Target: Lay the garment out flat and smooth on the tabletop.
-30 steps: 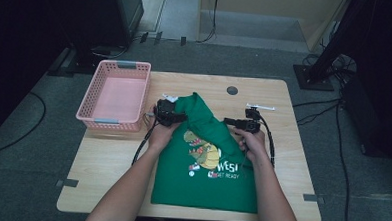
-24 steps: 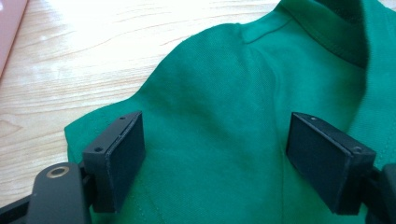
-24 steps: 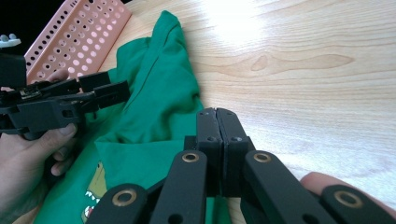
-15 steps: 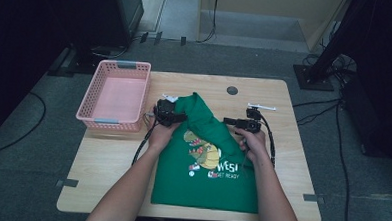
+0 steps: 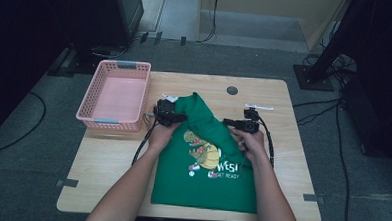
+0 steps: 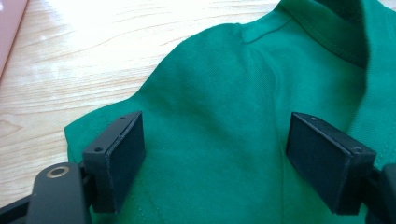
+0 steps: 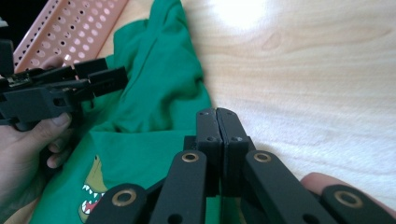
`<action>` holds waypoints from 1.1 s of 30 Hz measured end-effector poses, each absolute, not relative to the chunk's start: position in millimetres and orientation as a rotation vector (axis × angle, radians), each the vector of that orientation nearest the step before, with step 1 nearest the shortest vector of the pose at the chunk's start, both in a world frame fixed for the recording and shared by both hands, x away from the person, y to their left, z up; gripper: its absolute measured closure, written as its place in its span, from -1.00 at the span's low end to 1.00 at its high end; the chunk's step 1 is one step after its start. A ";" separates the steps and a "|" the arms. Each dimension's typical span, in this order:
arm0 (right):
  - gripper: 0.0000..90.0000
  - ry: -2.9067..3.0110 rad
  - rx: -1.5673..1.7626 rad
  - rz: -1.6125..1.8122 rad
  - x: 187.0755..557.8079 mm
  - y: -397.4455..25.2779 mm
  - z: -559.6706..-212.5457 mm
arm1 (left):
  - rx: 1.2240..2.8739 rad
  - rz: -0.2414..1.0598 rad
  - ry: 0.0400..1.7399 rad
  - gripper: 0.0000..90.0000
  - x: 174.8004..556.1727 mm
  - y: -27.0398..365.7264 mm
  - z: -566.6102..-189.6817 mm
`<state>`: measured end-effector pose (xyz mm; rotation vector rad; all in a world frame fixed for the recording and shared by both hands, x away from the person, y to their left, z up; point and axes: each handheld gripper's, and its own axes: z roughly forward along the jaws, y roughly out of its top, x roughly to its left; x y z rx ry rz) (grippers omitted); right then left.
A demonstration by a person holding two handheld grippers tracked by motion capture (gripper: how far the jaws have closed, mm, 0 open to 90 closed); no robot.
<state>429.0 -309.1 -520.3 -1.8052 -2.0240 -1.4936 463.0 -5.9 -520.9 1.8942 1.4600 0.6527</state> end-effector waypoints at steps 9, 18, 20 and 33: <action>1.00 -2.020 -1.926 -1.577 425.7 -329.9 -511.6 | 1.894 0.653 1.459 -0.55 462.9 -5.9 -520.9; 1.00 -2.014 -2.237 -1.595 424.1 -365.7 -508.1 | 1.894 0.653 1.460 -0.55 462.9 -5.9 -520.9; 1.00 -1.997 -2.332 -1.581 423.8 -375.8 -510.3 | 1.893 0.653 1.461 -0.55 462.8 -6.0 -521.0; 1.00 -2.042 -2.652 -1.398 435.1 -414.0 -520.5 | 1.893 0.653 1.460 -0.55 462.8 -6.0 -521.0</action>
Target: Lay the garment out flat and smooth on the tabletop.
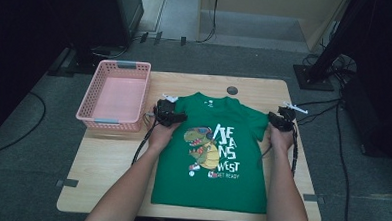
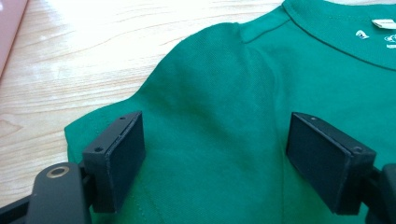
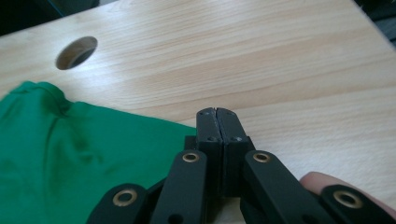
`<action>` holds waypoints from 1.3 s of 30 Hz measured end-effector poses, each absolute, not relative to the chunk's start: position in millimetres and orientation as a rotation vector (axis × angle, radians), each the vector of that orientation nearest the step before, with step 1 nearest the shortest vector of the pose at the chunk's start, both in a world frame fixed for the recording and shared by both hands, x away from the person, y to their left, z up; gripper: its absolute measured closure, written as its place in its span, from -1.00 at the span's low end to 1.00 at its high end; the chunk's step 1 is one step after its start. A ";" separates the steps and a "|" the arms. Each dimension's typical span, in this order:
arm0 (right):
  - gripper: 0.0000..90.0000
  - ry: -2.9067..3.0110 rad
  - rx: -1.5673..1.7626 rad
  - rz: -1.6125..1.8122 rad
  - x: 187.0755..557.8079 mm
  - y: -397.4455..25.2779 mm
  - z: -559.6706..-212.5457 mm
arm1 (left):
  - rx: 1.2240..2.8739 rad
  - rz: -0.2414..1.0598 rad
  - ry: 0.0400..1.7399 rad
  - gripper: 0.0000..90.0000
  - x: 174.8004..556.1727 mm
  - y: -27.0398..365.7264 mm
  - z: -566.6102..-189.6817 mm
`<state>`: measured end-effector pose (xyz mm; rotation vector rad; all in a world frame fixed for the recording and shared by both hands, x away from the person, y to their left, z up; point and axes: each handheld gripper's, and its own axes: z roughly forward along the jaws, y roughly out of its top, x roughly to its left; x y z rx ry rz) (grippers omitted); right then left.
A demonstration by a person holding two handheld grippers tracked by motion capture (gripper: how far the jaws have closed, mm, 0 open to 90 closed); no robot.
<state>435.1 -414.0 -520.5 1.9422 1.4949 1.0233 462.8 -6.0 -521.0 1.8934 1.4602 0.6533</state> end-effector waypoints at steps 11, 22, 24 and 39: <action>1.00 1.624 1.737 0.868 451.9 -411.3 -513.5 | 1.894 0.654 1.460 -0.55 463.0 -6.0 -521.0; -0.76 1.488 1.755 0.950 440.4 -420.4 -501.3 | 1.889 0.655 1.465 -0.55 463.2 -6.1 -521.0; -0.92 1.530 1.719 0.979 437.3 -417.6 -495.3 | 1.889 0.655 1.465 -0.55 463.1 -6.1 -521.0; -1.00 1.617 1.678 1.213 401.6 -423.2 -468.9 | 1.959 0.599 1.418 -0.95 465.0 -7.8 -522.1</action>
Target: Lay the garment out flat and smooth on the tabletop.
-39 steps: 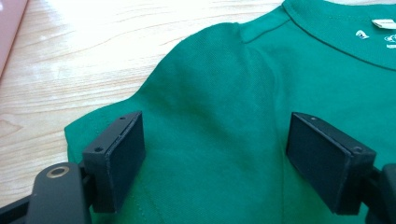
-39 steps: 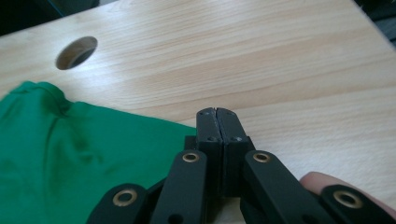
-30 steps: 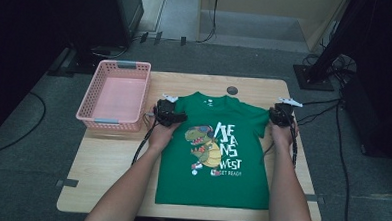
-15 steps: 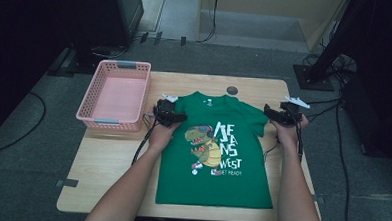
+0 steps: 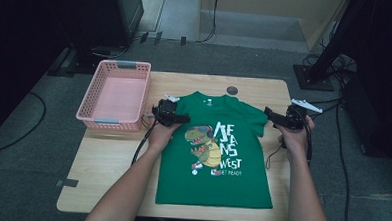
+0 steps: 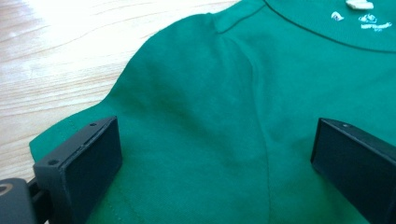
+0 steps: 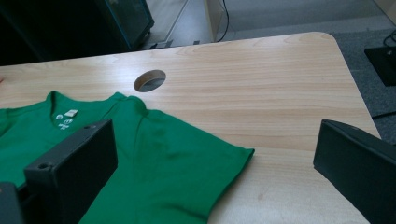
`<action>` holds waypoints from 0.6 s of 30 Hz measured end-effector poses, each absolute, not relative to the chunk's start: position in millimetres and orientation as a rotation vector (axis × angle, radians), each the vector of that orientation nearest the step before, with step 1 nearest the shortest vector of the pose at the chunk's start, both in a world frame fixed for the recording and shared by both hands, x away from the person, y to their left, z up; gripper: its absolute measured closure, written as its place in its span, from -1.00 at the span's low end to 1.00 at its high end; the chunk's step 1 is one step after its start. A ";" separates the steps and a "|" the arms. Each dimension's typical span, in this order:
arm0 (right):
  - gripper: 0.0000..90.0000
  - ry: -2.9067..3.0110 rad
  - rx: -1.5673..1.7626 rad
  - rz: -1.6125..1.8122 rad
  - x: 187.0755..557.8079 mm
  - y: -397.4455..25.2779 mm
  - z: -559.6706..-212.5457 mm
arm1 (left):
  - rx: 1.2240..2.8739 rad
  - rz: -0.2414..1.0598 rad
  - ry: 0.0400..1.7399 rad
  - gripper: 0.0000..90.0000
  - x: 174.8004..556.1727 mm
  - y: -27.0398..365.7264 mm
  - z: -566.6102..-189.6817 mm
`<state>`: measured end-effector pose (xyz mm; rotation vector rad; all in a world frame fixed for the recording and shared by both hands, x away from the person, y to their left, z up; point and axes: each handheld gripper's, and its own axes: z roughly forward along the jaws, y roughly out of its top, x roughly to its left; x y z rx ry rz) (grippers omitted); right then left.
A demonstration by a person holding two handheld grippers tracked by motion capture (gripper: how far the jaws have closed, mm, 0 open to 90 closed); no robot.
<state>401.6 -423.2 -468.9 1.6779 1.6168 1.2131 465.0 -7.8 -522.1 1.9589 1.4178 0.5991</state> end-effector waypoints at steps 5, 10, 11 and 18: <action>-1.00 1.666 1.649 1.185 389.7 -419.8 -466.7 | 1.959 0.599 1.419 -0.95 465.0 -7.7 -522.1; -1.00 1.700 1.643 1.164 377.4 -417.3 -467.2 | 1.960 0.599 1.418 -0.95 464.9 -7.8 -522.1; -1.00 1.706 1.640 1.161 375.5 -417.5 -467.7 | 1.959 0.599 1.418 -0.95 464.9 -7.8 -522.1; -1.00 1.703 1.637 1.145 359.4 -419.5 -469.5 | 1.963 0.594 1.416 -0.97 464.7 -7.8 -522.1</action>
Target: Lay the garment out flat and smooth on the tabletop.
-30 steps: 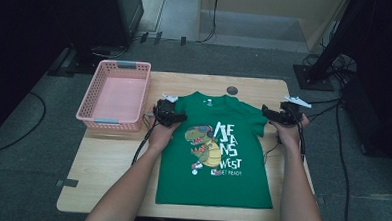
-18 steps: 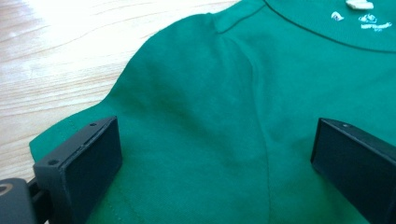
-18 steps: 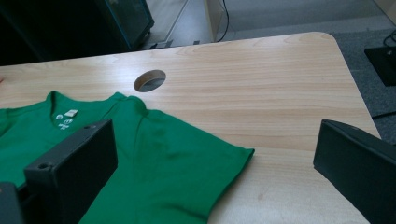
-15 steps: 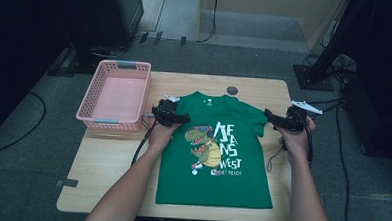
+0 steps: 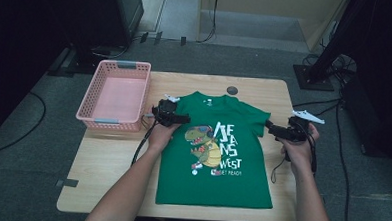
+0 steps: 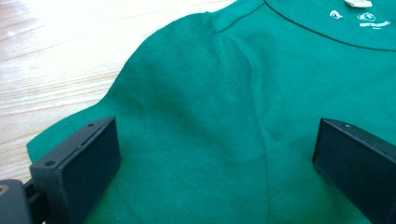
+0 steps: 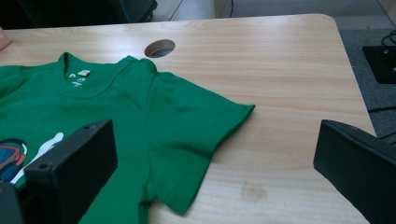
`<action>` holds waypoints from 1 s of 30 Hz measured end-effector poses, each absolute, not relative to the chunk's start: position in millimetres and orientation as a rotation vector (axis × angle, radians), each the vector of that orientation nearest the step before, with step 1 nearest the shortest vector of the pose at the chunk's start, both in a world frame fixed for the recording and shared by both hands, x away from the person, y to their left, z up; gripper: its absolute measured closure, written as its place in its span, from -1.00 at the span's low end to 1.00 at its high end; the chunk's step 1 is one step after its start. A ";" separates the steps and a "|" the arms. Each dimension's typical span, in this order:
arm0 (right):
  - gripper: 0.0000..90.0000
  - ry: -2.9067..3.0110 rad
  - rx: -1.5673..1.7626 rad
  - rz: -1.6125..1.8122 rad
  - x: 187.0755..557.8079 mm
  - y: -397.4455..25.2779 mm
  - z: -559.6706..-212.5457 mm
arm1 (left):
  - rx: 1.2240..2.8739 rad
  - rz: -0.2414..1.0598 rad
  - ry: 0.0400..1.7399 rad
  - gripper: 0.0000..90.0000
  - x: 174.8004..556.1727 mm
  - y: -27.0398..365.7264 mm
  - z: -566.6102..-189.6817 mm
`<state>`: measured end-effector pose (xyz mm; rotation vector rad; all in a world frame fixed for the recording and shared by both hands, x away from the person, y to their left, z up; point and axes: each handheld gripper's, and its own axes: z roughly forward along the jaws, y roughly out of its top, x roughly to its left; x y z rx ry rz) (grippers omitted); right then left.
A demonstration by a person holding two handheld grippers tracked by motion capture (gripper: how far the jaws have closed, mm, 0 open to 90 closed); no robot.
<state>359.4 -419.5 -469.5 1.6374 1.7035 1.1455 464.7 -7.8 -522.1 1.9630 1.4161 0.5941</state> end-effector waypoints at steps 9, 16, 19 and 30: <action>-1.00 1.704 1.626 1.139 335.5 -423.3 -470.3 | 1.961 0.594 1.418 -0.97 464.5 -7.6 -522.2; -1.00 1.707 1.622 1.125 317.3 -429.7 -472.0 | 1.961 0.593 1.417 -0.98 464.4 -7.5 -522.2; -1.00 1.697 1.629 1.128 309.6 -432.5 -473.4 | 1.964 0.593 1.417 -0.98 464.3 -7.8 -522.2; -1.00 1.685 1.668 1.101 278.7 -449.5 -487.8 | 1.973 0.593 1.413 -1.00 464.2 -8.1 -522.3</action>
